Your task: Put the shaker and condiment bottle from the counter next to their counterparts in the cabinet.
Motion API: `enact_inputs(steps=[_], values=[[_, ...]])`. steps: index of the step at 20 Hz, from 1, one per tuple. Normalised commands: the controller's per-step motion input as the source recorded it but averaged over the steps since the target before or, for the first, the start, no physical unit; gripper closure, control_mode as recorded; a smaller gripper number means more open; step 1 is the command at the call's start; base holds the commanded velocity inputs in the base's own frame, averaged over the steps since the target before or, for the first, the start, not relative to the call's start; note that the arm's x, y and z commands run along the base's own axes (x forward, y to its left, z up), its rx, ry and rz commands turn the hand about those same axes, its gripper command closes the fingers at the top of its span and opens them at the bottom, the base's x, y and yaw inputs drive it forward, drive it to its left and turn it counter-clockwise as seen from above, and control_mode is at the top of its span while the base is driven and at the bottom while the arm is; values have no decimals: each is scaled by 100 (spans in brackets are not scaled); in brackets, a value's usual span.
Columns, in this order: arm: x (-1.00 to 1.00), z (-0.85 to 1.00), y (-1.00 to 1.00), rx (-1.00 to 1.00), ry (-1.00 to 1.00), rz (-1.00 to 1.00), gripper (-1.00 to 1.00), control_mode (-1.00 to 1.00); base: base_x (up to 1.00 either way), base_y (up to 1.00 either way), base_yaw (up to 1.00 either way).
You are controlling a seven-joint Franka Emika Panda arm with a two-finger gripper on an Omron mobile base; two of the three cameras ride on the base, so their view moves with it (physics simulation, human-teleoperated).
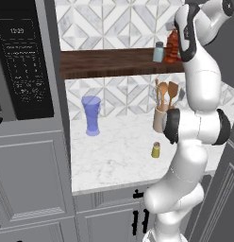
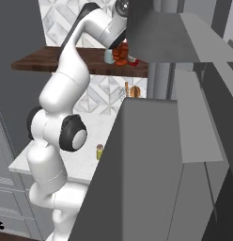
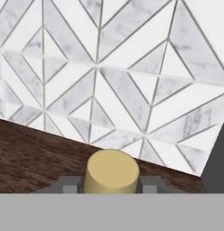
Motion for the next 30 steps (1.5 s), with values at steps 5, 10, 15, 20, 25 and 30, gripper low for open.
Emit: enact_inputs(steps=[5, 10, 15, 20, 25, 30], values=[[25, 0, 0, 0, 0, 0, 100, -100, 0, 0, 0], [30, 0, 0, 0, 0, 0, 100, -100, 0, 0, 0], [25, 0, 0, 0, 0, 0, 100, -100, 0, 0, 0], [18, 0, 0, 0, 0, 0, 100, -100, 0, 0, 0], [17, 0, 0, 0, 0, 0, -100, -100, 0, 0, 0], [14, 0, 0, 0, 0, 0, -100, -100, 0, 0, 0]])
